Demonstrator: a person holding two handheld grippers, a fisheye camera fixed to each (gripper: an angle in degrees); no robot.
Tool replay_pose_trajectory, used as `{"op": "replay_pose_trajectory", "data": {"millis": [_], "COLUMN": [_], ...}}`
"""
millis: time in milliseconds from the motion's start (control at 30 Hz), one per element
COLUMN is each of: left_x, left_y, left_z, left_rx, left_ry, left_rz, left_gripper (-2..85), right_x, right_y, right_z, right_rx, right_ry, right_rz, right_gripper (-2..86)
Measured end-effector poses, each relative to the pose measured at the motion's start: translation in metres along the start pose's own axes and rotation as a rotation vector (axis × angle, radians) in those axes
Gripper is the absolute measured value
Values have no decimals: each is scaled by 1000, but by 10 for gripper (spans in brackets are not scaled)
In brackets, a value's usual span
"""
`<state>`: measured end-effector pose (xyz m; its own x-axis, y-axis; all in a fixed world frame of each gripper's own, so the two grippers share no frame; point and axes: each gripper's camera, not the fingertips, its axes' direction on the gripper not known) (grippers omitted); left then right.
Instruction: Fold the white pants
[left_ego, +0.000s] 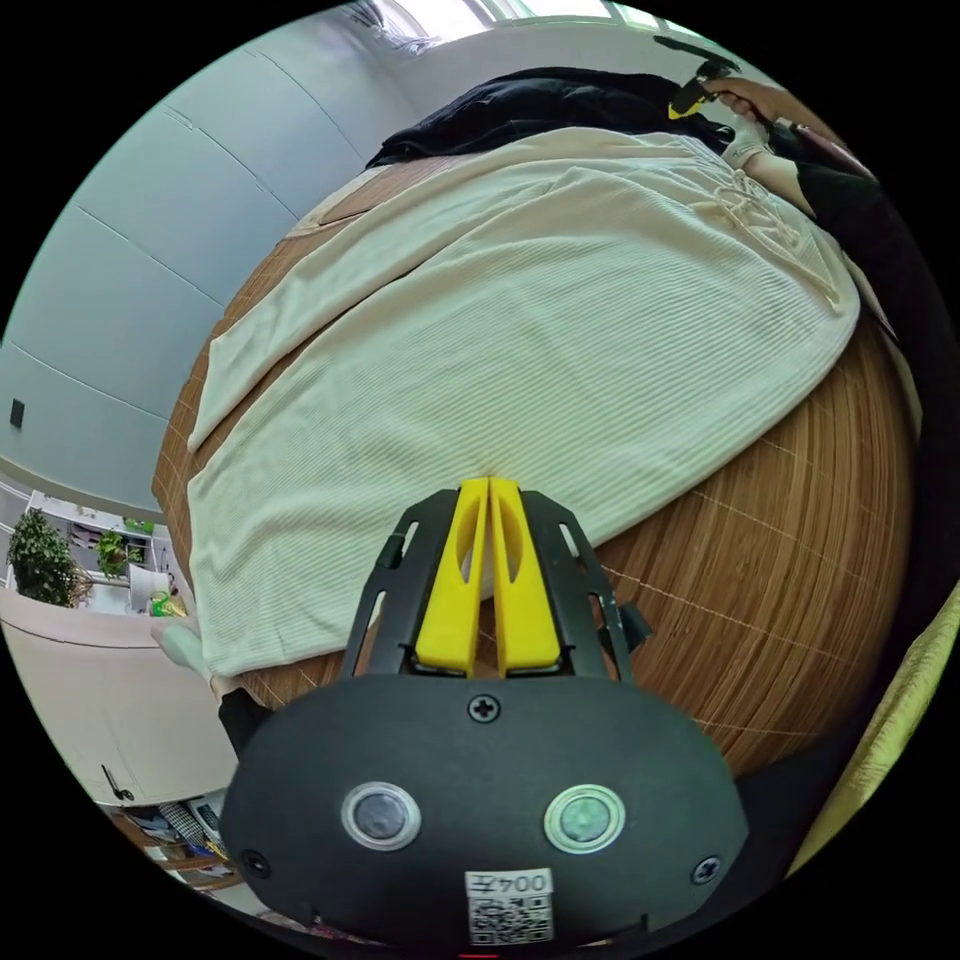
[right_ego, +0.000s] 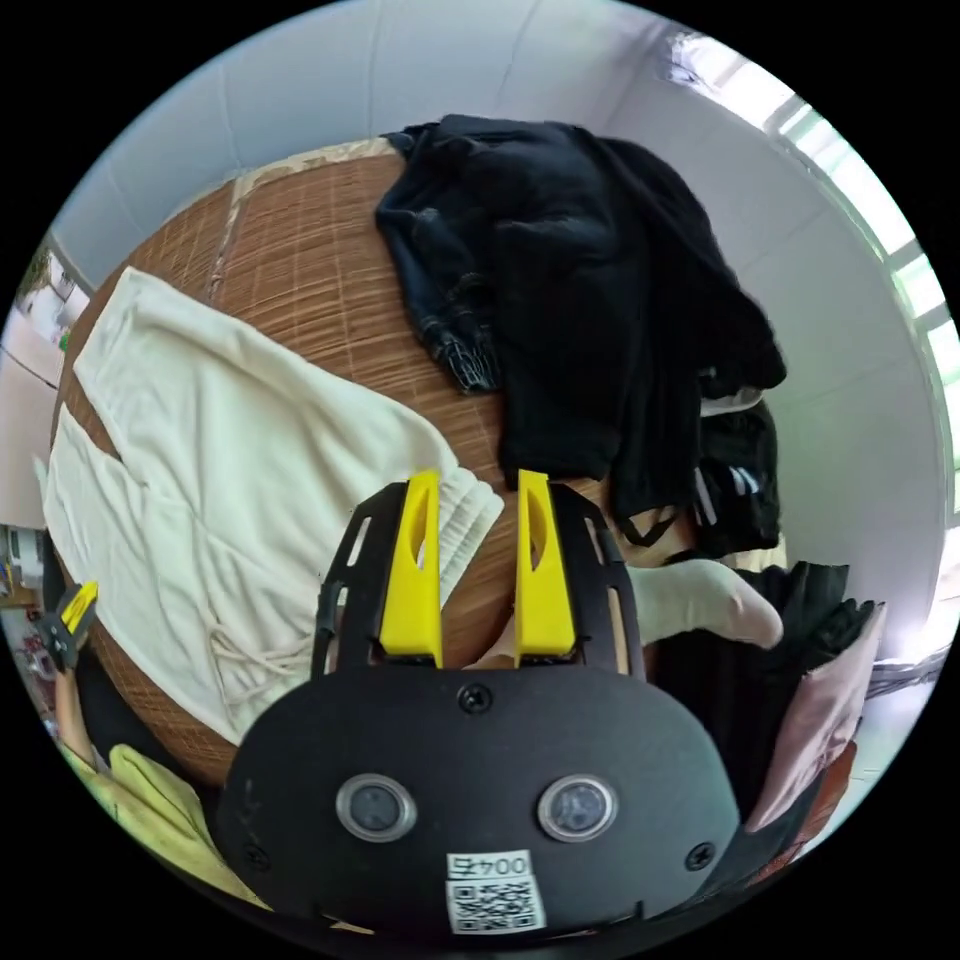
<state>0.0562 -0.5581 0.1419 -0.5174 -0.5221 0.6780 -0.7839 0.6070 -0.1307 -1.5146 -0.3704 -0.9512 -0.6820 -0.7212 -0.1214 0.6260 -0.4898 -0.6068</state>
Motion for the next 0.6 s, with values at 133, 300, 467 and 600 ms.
{"op": "replay_pose_trajectory", "data": {"millis": [133,300,467,600], "left_x": [2,4,3,10], "left_y": [-9,-23,-31,-37], "left_z": [3,8,11,12], "left_rx": [-21,-55,-65,-70], "left_ry": [-10,-14,-5,-30], "left_rz": [-2,4,-8,2], "left_gripper": [6,5,3,2], "right_x": [45,64,42,49], "right_y": [-15,-18,-12,-3], "right_z": [47,93,70,52], "right_rx": [-64,-136,-75,-11], "right_ry": [-207,-510,-322,-216], "right_rz": [62,41,-111,-9], "right_gripper": [148,140,95,94]}}
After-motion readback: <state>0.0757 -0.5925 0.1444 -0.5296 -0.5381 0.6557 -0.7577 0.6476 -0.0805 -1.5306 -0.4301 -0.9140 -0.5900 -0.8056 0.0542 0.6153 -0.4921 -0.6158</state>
